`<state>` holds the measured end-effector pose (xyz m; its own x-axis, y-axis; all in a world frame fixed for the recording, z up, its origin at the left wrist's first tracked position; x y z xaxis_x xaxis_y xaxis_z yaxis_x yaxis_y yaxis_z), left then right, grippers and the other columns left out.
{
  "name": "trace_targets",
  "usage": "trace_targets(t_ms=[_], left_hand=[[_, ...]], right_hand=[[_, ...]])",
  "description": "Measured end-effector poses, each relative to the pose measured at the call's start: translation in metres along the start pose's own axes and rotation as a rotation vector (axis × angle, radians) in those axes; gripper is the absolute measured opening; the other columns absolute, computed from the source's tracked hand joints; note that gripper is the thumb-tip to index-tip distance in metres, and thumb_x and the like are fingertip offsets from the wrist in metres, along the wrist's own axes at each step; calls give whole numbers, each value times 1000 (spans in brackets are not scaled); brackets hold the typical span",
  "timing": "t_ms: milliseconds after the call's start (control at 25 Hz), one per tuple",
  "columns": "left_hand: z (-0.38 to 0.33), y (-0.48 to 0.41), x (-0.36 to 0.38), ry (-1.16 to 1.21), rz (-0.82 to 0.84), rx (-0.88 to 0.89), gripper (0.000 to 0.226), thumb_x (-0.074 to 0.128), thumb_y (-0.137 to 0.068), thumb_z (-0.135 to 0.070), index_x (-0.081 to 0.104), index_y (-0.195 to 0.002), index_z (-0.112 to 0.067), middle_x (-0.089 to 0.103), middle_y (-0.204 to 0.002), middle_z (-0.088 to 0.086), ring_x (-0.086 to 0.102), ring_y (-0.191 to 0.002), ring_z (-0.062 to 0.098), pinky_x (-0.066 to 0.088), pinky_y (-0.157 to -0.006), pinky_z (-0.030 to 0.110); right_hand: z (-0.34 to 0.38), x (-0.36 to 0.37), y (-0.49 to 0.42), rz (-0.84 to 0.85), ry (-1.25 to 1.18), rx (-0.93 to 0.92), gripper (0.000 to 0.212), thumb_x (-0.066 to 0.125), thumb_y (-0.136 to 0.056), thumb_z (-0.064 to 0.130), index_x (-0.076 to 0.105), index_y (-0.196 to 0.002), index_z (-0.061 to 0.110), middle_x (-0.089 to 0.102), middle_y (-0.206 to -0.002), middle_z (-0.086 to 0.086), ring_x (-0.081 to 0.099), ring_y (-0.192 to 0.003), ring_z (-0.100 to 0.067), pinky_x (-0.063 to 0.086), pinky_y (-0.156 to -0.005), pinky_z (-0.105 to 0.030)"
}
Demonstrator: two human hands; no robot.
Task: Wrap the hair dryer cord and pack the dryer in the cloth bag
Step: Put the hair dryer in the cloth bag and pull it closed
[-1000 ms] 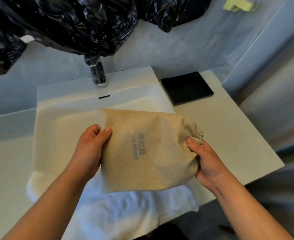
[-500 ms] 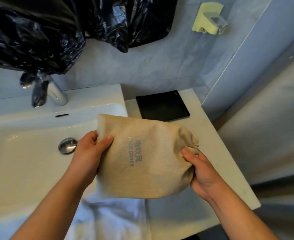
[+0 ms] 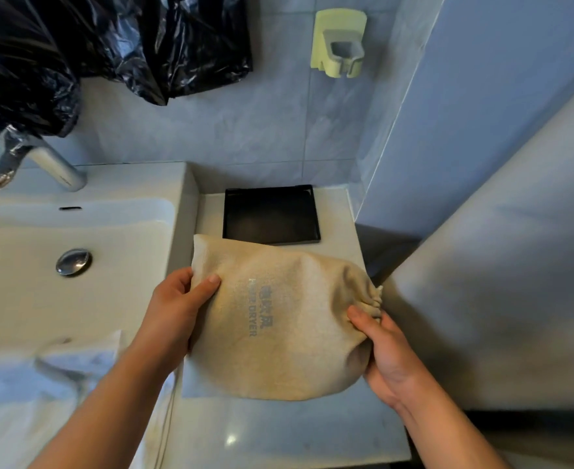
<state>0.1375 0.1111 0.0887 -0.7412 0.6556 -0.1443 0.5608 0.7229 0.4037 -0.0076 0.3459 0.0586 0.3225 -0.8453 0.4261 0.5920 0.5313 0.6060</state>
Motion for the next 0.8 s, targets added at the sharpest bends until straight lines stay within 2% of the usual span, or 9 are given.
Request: trace_targets(t_ms=[80,120,240,320,480,680,800], left_hand=[[-2,-1,9,-4,-15,-10,19,64,-92,-28,68,-97,-10,74,-91,17,71,-83,35,58,-77,52],[-4,-5,12,-4,-13,-17,19,63,-93,-28,69,-98,-11,75,-89,15,72,-82,34,59,-76,51],[-4,-29,22,12,-22,-27,18,63,-93,-29,70,-94,-12,75,-86,14,72,-76,31,59,-69,45],[-1,-48,28,43,-15,-47,18,62,-94,-27,69,-94,-10,75,-88,17,72,-77,32,57,-67,43],[8,-97,42,79,23,-102,18,58,-97,-23,70,-98,-10,76,-90,16,74,-81,34,60,-74,50],[10,-163,52,100,-10,-101,16,58,-97,-23,69,-99,-10,76,-90,14,74,-82,33,60,-75,50],[7,-210,55,142,-34,-110,15,56,-98,-18,68,-98,-9,74,-86,13,72,-79,31,59,-71,44]], right_hand=[[6,-4,-5,23,7,10,84,93,-45,35,63,-120,11,72,-114,-15,68,-104,-29,51,-82,-38],[10,-5,-9,25,6,16,84,93,-45,35,63,-120,12,71,-114,-15,68,-105,-29,51,-83,-39],[19,-7,-28,-5,6,27,58,77,-68,21,61,-123,13,71,-116,-14,66,-108,-31,50,-85,-40],[25,-7,-42,-29,24,32,52,70,-71,17,62,-121,12,72,-114,-14,65,-108,-31,50,-84,-39],[37,-8,-84,-82,86,43,54,70,-70,19,60,-122,14,72,-113,-12,65,-108,-30,51,-83,-40],[57,1,-153,-89,185,53,53,72,-69,24,62,-120,19,72,-112,-8,65,-106,-27,52,-82,-39],[75,15,-207,-44,263,4,52,73,-72,19,61,-123,14,72,-112,-10,67,-104,-27,53,-86,-41]])
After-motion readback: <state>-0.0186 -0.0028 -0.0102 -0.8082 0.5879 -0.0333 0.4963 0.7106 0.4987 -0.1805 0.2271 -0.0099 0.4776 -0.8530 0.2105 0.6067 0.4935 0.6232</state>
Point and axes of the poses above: each hand's wrist, its own y-axis away from the middle knuckle, its own x-axis out of the palm, z = x × y, the point moved 1 cm from there along -y, towards the middle knuckle
